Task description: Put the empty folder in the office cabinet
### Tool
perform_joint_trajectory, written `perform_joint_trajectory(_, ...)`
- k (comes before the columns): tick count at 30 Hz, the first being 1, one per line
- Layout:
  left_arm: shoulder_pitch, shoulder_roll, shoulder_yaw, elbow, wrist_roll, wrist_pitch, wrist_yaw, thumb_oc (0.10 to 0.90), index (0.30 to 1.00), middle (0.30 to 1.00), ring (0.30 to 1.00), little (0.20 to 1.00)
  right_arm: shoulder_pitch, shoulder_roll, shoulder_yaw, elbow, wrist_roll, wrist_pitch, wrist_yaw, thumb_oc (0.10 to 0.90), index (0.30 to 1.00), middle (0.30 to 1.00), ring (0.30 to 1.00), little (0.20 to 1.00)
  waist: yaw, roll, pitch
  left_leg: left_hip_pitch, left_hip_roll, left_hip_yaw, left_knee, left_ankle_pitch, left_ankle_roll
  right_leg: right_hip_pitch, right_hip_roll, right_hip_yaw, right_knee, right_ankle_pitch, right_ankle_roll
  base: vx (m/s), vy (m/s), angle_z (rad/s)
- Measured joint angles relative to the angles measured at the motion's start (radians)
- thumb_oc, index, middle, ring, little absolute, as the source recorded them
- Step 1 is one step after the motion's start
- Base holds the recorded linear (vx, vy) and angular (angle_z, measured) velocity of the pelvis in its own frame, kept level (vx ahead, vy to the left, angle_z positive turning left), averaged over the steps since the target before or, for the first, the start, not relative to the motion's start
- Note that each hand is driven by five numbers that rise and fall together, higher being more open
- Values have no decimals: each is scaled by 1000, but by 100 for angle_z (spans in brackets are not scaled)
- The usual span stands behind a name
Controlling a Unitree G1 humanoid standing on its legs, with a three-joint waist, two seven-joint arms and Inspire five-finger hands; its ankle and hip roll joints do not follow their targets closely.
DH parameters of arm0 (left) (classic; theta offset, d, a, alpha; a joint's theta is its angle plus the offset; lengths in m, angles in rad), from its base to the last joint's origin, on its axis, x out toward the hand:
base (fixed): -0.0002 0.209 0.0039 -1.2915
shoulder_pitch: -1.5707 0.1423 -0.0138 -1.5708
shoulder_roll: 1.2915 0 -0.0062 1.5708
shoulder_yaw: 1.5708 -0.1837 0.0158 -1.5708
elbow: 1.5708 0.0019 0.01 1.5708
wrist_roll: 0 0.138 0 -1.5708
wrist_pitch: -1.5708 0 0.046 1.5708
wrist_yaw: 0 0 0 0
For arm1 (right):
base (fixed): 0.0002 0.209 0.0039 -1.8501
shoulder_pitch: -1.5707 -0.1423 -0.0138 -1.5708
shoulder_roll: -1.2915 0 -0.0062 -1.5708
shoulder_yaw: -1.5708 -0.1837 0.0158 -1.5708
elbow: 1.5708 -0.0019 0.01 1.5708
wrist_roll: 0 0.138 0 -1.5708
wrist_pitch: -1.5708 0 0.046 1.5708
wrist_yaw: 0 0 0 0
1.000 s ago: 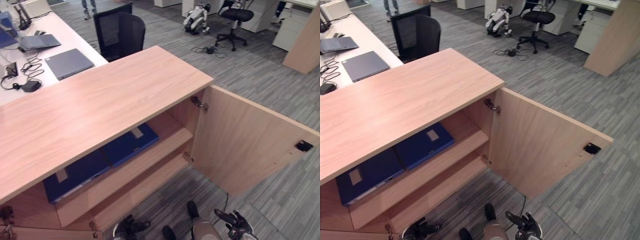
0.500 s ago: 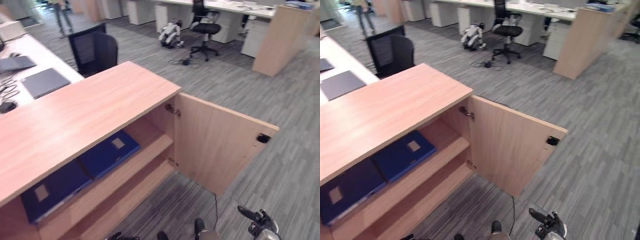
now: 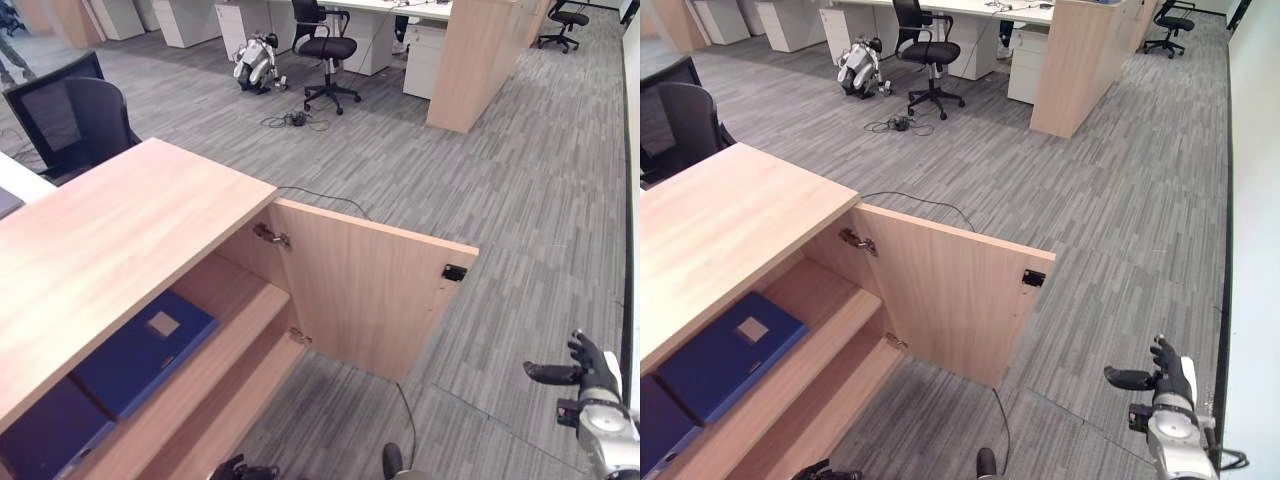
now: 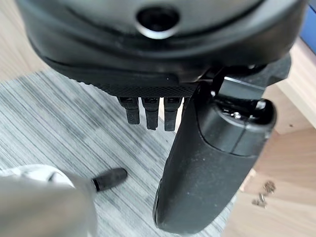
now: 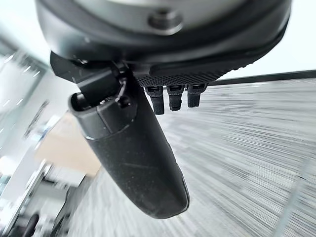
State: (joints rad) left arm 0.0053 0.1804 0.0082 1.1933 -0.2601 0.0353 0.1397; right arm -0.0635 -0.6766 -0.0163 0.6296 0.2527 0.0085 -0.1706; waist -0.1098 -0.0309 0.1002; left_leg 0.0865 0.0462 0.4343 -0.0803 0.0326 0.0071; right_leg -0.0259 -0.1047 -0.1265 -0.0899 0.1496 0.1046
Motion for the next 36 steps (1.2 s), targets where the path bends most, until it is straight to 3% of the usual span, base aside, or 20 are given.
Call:
perform_joint_trajectory(5, -5, -1, -3, 37, -3, 5, -5, 800, 900, 900, 900, 900, -99, -71, 67, -47, 0, -8, 63, 800, 900, 900, 900, 900, 16, 5, 1, -13, 36, -39, 16, 4, -17, 13, 30, -33, 1, -20, -27, 111, -207, 16)
perform_joint_trajectory(16, 11, -1, 0, 52, -32, 6, -43, 800, 900, 900, 900, 900, -381, -215, 353, -156, 26, -34, 188, 800, 900, 900, 900, 900, 94, 33, 2, -59, 108, -118, 29, 34, -66, 19, 90, -106, 3, -49, -76, 35, -106, 19)
perform_joint_trajectory(19, 10, -6, 5, 52, -50, 3, -44, 800, 900, 900, 900, 900, -430, -252, 416, -221, 44, -35, 234, 800, 900, 900, 900, 900, 87, 42, 5, -68, 113, -136, 27, 42, -76, 13, 100, -126, 3, -54, -86, 15, -12, 16)
perform_joint_trajectory(23, 8, -10, 6, 51, -50, 2, -48, 800, 900, 900, 900, 900, -491, -354, 564, -329, 40, -36, 287, 800, 900, 900, 900, 900, 87, 47, 4, -66, 117, -142, 20, 47, -84, 15, 104, -131, 4, -54, -90, 15, 20, 5)
perform_joint_trajectory(25, 6, -10, 7, 51, -49, 2, -51, 800, 900, 900, 900, 900, -566, -427, 687, -392, -18, -44, 329, 800, 900, 900, 900, 900, 85, 46, 5, -65, 117, -142, 19, 47, -85, 16, 104, -132, 4, -52, -92, 2, 36, 0)
perform_joint_trajectory(29, -8, -9, 15, 53, -47, 1, -59, 800, 900, 900, 900, 900, -718, -496, 872, -483, -178, -81, 363, 800, 900, 900, 900, 900, 85, 37, 9, -61, 115, -143, 16, 49, -87, 19, 103, -133, 4, -51, -92, -8, 56, 1)
perform_joint_trajectory(33, -24, -6, 27, 53, -28, -1, -48, 800, 900, 900, 900, 900, -787, -522, 937, -608, -312, -108, 389, 800, 900, 900, 900, 900, 86, 14, 19, -40, 111, -144, 2, 55, -94, 34, 101, -134, 4, -53, -90, -32, 81, 1)
perform_joint_trajectory(36, -29, 5, 29, 52, -13, 0, -32, 800, 900, 900, 900, 900, -792, -489, 949, -663, -321, -108, 409, 800, 900, 900, 900, 900, 86, -12, 17, -37, 109, -140, 2, 54, -93, 34, 97, -135, 4, -51, -90, -74, 132, -5)
